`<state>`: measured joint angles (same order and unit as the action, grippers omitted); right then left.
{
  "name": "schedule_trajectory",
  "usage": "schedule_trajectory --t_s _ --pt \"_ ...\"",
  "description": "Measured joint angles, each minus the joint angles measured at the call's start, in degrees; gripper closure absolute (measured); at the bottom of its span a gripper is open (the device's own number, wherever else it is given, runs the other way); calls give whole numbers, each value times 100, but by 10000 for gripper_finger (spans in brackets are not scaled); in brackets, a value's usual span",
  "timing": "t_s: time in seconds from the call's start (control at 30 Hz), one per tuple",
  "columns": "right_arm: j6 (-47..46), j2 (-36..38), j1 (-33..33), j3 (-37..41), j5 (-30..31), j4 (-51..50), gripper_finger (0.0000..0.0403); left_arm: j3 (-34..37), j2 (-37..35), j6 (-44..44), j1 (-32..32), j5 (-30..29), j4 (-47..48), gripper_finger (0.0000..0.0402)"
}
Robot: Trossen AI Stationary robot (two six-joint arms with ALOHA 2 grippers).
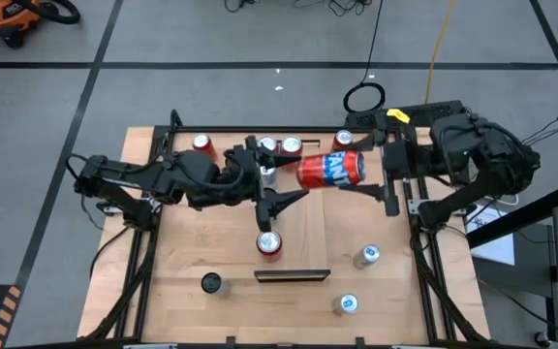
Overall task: Place canned beverage on shelf
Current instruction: Put the orange soda can on the shelf aligned with the other orange soda can
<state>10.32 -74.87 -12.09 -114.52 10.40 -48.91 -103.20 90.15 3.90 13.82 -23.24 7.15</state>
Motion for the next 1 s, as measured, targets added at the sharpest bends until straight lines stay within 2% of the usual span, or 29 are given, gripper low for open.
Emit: schedule_trajectory --t_s 0.17,0.37,0.57,0.77,1.0 --pt "-29 -17 145 0 -172 189 125 0 -9 -298 -88 -342 -19 52" --pt "-199 -17 273 0 -334 200 125 0 -9 -602 -134 -377 -17 52" --pt "-371 -17 363 0 -512 337 125 0 -11 -576 -315 98 24 52" --pt "-492 -50 469 -2 -721 543 125 0 -13 -148 -498 966 65 52" --pt "-556 -76 505 -2 -823 590 125 0 -13 -247 -502 1105 88 52"
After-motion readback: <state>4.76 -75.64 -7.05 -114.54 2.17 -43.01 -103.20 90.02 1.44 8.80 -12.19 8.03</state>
